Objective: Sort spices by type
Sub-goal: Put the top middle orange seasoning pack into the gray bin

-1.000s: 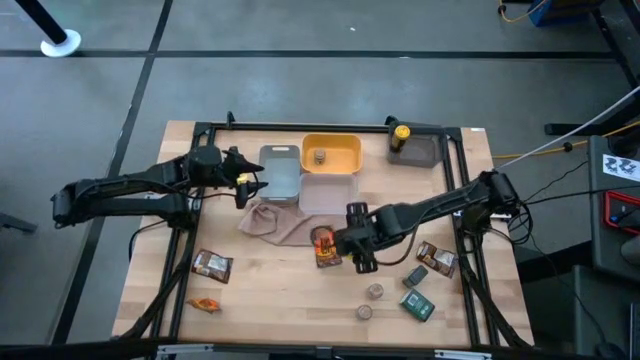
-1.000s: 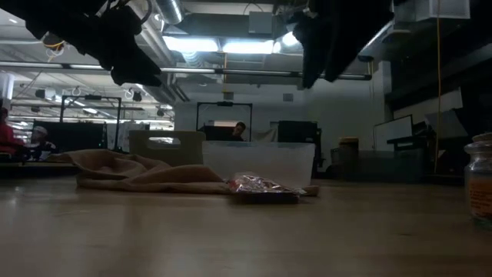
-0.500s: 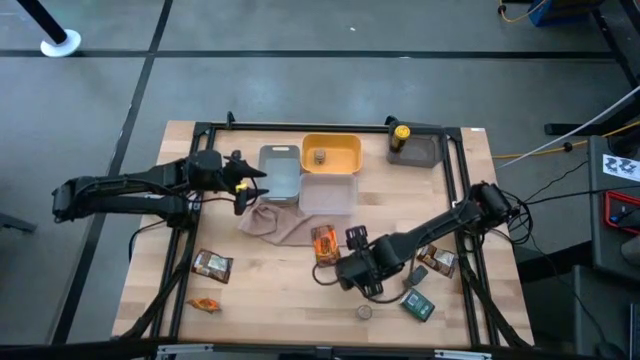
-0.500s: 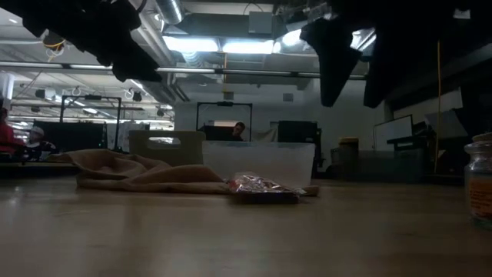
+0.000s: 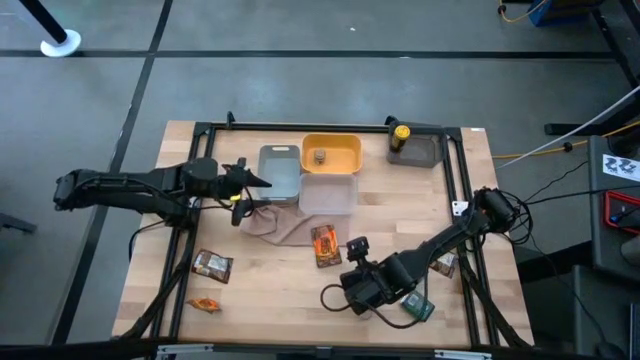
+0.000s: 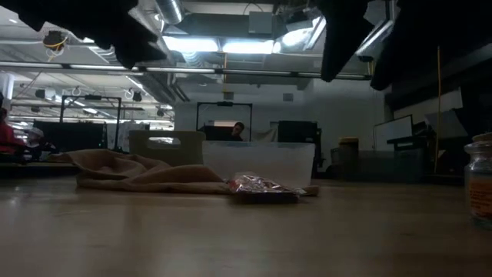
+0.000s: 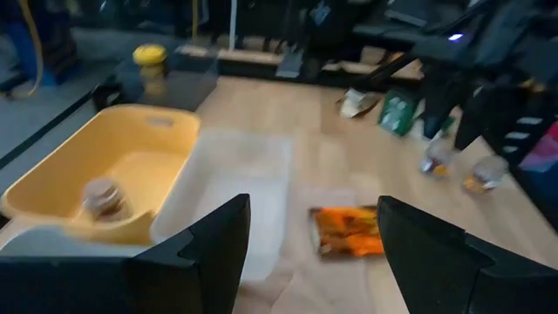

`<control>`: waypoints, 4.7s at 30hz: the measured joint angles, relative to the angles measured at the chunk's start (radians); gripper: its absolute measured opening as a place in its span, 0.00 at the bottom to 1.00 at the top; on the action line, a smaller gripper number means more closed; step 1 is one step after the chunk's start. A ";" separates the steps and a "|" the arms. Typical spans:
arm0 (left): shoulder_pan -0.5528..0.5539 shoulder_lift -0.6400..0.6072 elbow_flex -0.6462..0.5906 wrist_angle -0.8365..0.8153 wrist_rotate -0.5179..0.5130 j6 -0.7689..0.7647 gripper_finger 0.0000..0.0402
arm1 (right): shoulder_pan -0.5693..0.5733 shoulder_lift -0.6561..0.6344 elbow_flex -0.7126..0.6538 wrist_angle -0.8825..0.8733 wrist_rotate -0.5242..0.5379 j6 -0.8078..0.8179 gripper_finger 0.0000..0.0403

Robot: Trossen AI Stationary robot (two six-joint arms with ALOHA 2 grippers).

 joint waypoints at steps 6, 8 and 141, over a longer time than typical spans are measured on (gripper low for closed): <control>-0.066 0.000 0.000 0.042 0.000 -0.018 0.59 | -0.004 0.045 0.000 0.074 0.046 0.000 0.76; -0.084 0.005 0.000 0.050 0.000 -0.026 0.59 | -0.004 0.075 0.000 0.087 0.081 0.000 0.76; -0.464 0.847 0.002 0.704 -0.290 0.344 0.56 | -0.379 0.183 0.195 0.261 -0.578 0.132 0.01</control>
